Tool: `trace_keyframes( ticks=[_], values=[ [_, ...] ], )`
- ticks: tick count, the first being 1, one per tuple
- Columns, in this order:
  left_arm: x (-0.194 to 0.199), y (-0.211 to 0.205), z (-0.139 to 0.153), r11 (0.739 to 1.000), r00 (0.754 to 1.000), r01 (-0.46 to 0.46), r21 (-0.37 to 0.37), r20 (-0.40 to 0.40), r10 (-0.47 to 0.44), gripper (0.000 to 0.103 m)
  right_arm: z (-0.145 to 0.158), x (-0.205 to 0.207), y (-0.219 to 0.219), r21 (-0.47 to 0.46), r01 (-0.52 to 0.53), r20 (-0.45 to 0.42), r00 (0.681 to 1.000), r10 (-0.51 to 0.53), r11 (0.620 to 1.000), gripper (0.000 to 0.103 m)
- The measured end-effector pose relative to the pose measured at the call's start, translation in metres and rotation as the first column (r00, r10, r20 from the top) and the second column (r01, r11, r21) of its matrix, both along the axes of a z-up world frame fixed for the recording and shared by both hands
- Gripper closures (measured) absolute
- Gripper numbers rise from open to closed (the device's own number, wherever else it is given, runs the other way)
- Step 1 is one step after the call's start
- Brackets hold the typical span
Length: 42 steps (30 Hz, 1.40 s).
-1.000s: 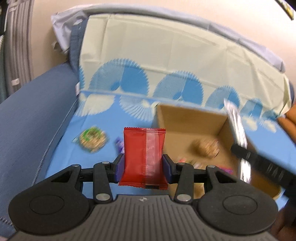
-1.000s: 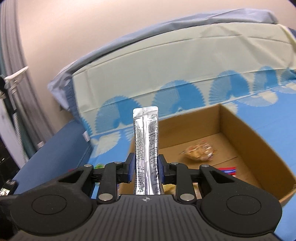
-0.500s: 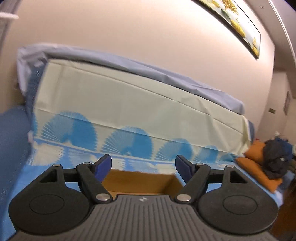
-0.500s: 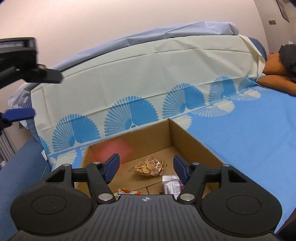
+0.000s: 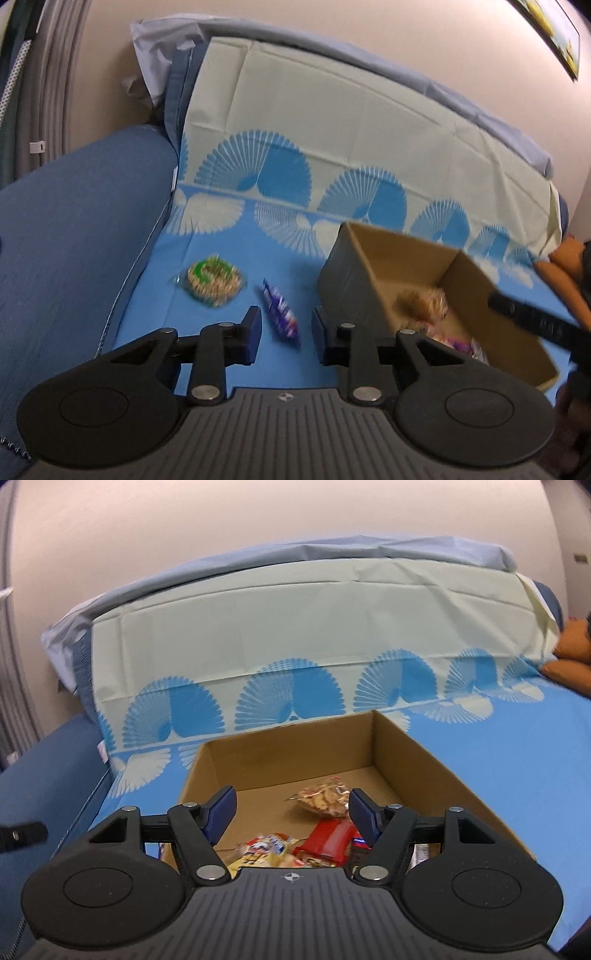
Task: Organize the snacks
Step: 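Move the left tool to the round nut cake while the right tool approaches the purple candy bar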
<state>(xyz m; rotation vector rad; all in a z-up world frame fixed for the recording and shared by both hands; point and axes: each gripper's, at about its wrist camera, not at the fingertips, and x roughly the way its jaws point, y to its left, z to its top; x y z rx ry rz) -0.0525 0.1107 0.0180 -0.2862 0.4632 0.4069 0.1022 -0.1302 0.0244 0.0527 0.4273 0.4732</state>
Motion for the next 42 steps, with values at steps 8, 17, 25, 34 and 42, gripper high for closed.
trace_keyframes(
  ticks=[8, 17, 25, 34, 42],
  values=[
    [0.002, 0.0, -0.011, 0.994, 0.997, 0.078, 0.077, 0.001, -0.078, 0.07, -0.004, -0.03, 0.036, -0.07, -0.125, 0.08, 0.988, 0.13, 0.99, 0.054],
    [0.034, 0.046, -0.035, 1.0, 1.0, 0.013, 0.0, 0.014, -0.013, 0.07, -0.01, -0.061, 0.074, -0.106, -0.253, 0.124, 0.956, 0.266, 0.962, 0.065],
    [0.087, 0.106, -0.066, 0.989, 0.99, -0.139, -0.042, -0.015, 0.139, 0.045, -0.02, -0.077, 0.1, -0.153, -0.314, 0.11, 0.937, 0.332, 0.937, 0.065],
    [0.143, 0.14, -0.104, 0.965, 0.964, -0.26, -0.014, -0.064, 0.259, 0.001, -0.031, -0.086, 0.118, -0.21, -0.352, 0.087, 0.922, 0.376, 0.912, 0.065],
    [0.171, 0.151, -0.124, 0.97, 0.961, -0.241, 0.005, -0.134, 0.24, 0.0, -0.035, -0.088, 0.127, -0.244, -0.368, 0.066, 0.917, 0.394, 0.897, 0.065]
  ],
)
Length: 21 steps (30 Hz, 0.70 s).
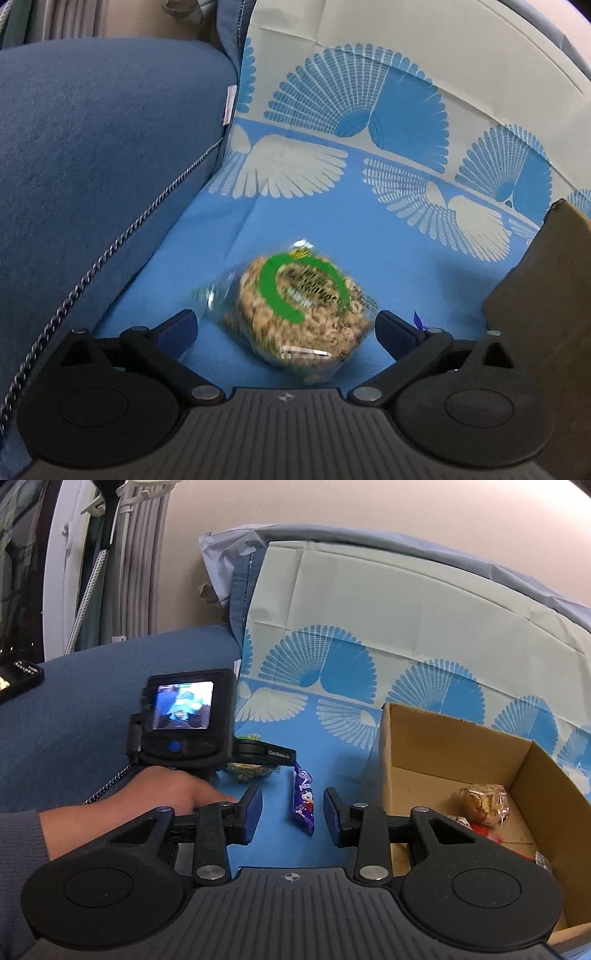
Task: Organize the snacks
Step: 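Move the left tool to the round nut cake while the right tool approaches the purple candy bar, then grasp the round nut cake with the left tool while the right tool grasps the purple candy bar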
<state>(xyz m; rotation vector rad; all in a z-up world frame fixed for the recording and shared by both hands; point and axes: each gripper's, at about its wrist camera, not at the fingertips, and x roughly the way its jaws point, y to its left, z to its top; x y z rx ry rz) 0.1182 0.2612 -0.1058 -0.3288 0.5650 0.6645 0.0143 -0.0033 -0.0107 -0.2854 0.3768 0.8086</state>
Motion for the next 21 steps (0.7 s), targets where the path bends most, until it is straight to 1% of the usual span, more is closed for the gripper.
trace_keyframes(
  ticks=[2, 4, 5, 8, 11, 14, 15, 17, 19, 20, 21],
  values=[
    [0.001, 0.001, -0.001, 1.0, 1.0, 0.017, -0.002, 0.003, -0.017, 0.002, -0.001, -0.001, 0.005, -0.012, -0.006, 0.01, 1.0, 0.007, 1.0, 0.064],
    [-0.001, 0.002, 0.0, 1.0, 0.999, 0.029, -0.007, 0.024, -0.029, 0.013, 0.0, -0.003, 0.01, -0.022, -0.008, 0.029, 1.0, 0.009, 1.0, 0.063],
    [-0.003, 0.002, 0.002, 0.999, 0.999, 0.03, -0.014, 0.035, -0.029, 0.016, 0.0, -0.003, 0.014, -0.032, -0.005, 0.042, 0.999, 0.006, 0.999, 0.061],
    [-0.013, 0.008, 0.005, 0.999, 0.998, -0.018, -0.027, 0.055, 0.02, 0.017, 0.002, 0.001, 0.029, -0.055, 0.017, 0.072, 0.997, -0.013, 0.998, 0.06],
    [-0.028, 0.019, 0.008, 0.996, 0.993, -0.061, -0.072, 0.096, 0.068, 0.017, 0.003, 0.013, 0.053, -0.073, 0.064, 0.085, 0.995, -0.058, 0.995, 0.06],
    [-0.047, 0.035, 0.01, 0.986, 0.979, -0.086, -0.145, 0.17, 0.11, 0.017, 0.0, 0.035, 0.082, -0.074, 0.136, 0.076, 0.989, -0.131, 0.988, 0.059],
    [-0.051, 0.037, 0.011, 0.984, 0.976, -0.078, -0.16, 0.189, 0.108, 0.017, -0.002, 0.045, 0.093, -0.075, 0.166, 0.07, 0.985, -0.161, 0.983, 0.059],
    [-0.051, 0.034, 0.013, 0.986, 0.976, -0.043, -0.159, 0.202, 0.075, 0.017, -0.008, 0.062, 0.11, -0.077, 0.202, 0.069, 0.978, -0.197, 0.976, 0.059],
    [-0.054, 0.032, 0.015, 0.987, 0.972, -0.035, -0.159, 0.226, 0.071, 0.017, -0.018, 0.08, 0.127, -0.099, 0.219, 0.071, 0.975, -0.212, 0.971, 0.055],
    [-0.055, 0.033, 0.016, 0.986, 0.969, -0.037, -0.161, 0.234, 0.074, 0.017, -0.024, 0.088, 0.135, -0.119, 0.219, 0.065, 0.975, -0.213, 0.968, 0.05],
    [-0.056, 0.033, 0.017, 0.986, 0.968, -0.037, -0.161, 0.239, 0.075, 0.017, -0.031, 0.096, 0.144, -0.149, 0.217, 0.054, 0.976, -0.211, 0.965, 0.048]
  ],
)
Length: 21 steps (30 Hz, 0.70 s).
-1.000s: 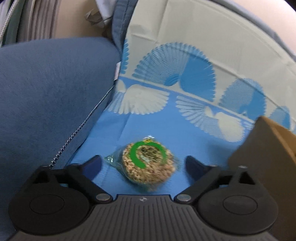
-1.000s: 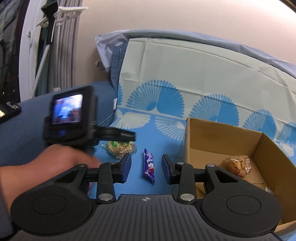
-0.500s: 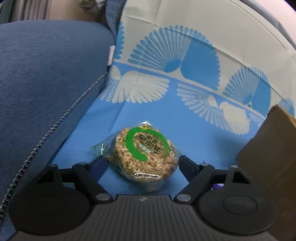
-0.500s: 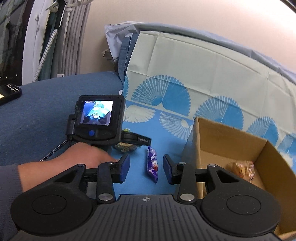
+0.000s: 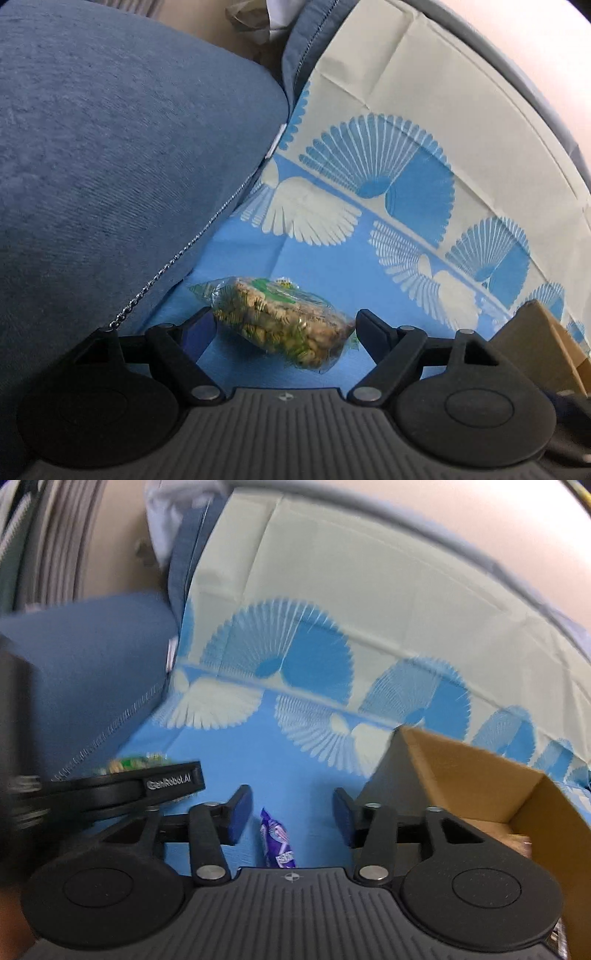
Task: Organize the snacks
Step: 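Grasp the round nut cake with the left tool while the right tool grasps the purple candy bar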
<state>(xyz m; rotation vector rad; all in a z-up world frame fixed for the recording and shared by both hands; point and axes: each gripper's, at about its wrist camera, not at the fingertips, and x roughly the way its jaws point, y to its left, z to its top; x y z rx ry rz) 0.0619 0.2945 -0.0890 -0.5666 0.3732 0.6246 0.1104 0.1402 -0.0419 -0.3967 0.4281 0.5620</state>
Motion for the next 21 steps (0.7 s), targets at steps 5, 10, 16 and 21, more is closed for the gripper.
trace_keyframes(
  ticks=[5, 10, 16, 21],
  values=[
    [-0.004, -0.002, 0.001, 1.0, 1.0, 0.01, 0.011, 0.022, -0.01, 0.017, -0.037, 0.029, 0.017, -0.102, 0.037, -0.083, 0.996, -0.046, 0.994, 0.046],
    [-0.011, -0.009, 0.004, 0.999, 0.998, 0.036, 0.024, 0.052, -0.037, 0.02, -0.064, 0.039, 0.013, -0.135, 0.033, -0.194, 0.979, -0.06, 0.99, 0.084],
    [-0.022, -0.018, 0.007, 0.998, 0.996, 0.06, 0.015, 0.069, -0.061, 0.021, -0.047, 0.02, -0.006, -0.069, -0.011, -0.206, 0.979, -0.003, 0.998, 0.087],
    [-0.043, -0.029, 0.018, 0.997, 0.997, 0.064, -0.036, 0.038, -0.063, 0.022, -0.017, -0.012, -0.032, -0.06, -0.085, -0.188, 0.979, 0.072, 0.995, 0.087]
  ],
)
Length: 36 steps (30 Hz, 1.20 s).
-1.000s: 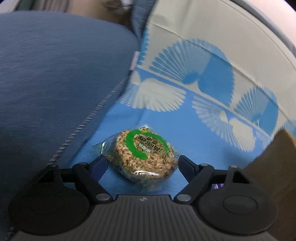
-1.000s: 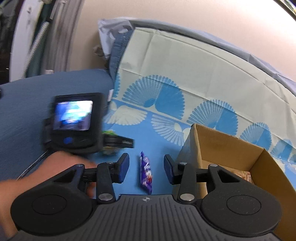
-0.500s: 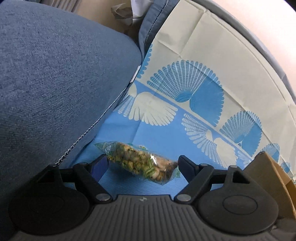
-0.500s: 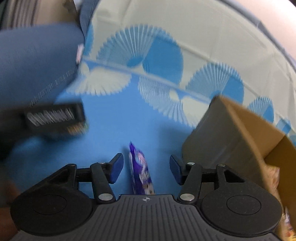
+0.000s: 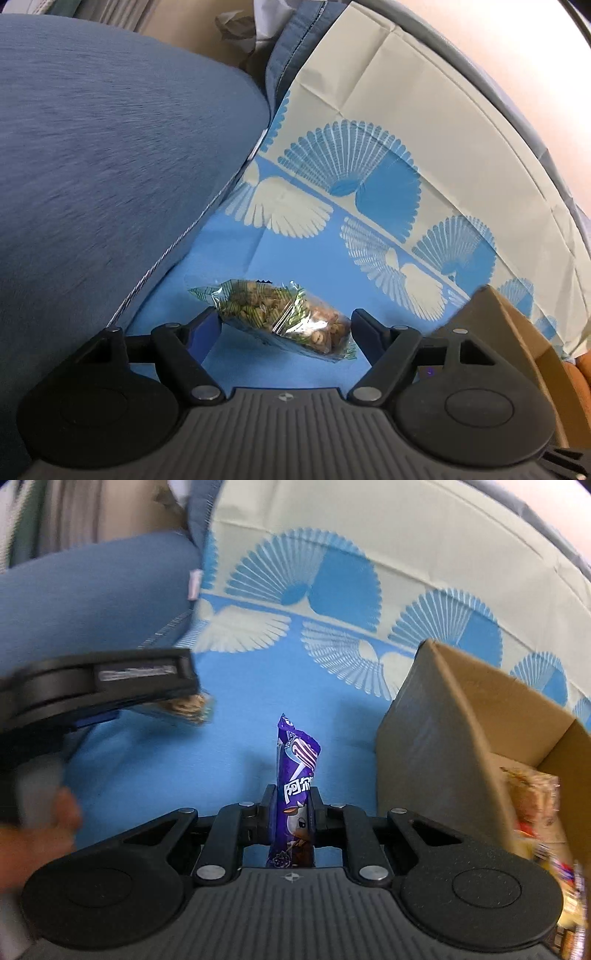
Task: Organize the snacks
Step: 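Grasp the round nut cake with the left tool while the right tool grasps the purple candy bar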
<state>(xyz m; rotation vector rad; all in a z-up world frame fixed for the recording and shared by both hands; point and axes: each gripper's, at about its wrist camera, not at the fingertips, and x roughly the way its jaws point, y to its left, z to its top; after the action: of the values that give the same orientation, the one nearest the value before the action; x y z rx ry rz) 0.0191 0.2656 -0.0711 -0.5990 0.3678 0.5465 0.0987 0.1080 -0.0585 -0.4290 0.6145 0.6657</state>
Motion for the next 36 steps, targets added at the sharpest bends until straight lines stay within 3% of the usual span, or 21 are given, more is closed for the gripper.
trace_keyframes(
  ticks=[6, 11, 14, 18, 23, 25, 28, 30, 33, 36],
  values=[
    [-0.043, -0.033, 0.018, 0.998, 0.995, 0.057, -0.026, -0.077, -0.059, 0.022, 0.033, -0.054, -0.055, -0.005, -0.124, 0.011, 0.992, 0.124, 0.992, 0.087],
    [-0.077, -0.064, 0.014, 0.993, 0.978, 0.09, -0.08, -0.183, -0.103, 0.022, 0.042, -0.095, -0.098, -0.001, -0.2, 0.005, 0.98, 0.2, 0.98, 0.087],
    [-0.095, -0.075, 0.015, 0.985, 0.978, 0.088, -0.148, -0.174, -0.114, 0.023, 0.032, -0.116, -0.115, 0.012, -0.215, 0.012, 0.977, 0.214, 0.977, 0.086],
    [-0.107, -0.086, 0.013, 0.983, 0.971, 0.08, -0.165, -0.211, -0.115, 0.025, 0.005, -0.13, -0.12, -0.004, -0.209, -0.005, 0.978, 0.209, 0.978, 0.086],
    [-0.109, -0.087, 0.001, 0.977, 0.956, 0.055, -0.205, -0.271, -0.111, 0.023, -0.012, -0.127, -0.113, -0.047, -0.199, -0.006, 0.98, 0.199, 0.979, 0.085],
    [-0.113, -0.086, -0.001, 0.975, 0.96, 0.045, -0.219, -0.261, -0.103, 0.02, -0.018, -0.12, -0.113, -0.047, -0.178, -0.042, 0.983, 0.176, 0.983, 0.085],
    [-0.115, -0.089, 0.0, 0.976, 0.965, 0.046, -0.211, -0.244, -0.098, 0.015, -0.021, -0.114, -0.115, -0.023, -0.179, -0.086, 0.981, 0.177, 0.984, 0.072],
    [-0.113, -0.094, 0.0, 0.981, 0.962, 0.045, -0.189, -0.258, -0.094, 0.01, -0.02, -0.115, -0.116, -0.009, -0.192, -0.084, 0.978, 0.191, 0.981, 0.058],
    [-0.103, -0.103, 0.0, 0.989, 0.951, 0.06, -0.132, -0.294, -0.097, 0.002, -0.019, -0.115, -0.117, 0.003, -0.204, -0.094, 0.975, 0.204, 0.979, 0.051],
    [-0.089, -0.114, -0.002, 0.995, 0.934, 0.084, -0.044, -0.345, -0.094, 0.001, -0.021, -0.111, -0.117, 0.005, -0.191, -0.111, 0.975, 0.191, 0.982, 0.048]
  ],
)
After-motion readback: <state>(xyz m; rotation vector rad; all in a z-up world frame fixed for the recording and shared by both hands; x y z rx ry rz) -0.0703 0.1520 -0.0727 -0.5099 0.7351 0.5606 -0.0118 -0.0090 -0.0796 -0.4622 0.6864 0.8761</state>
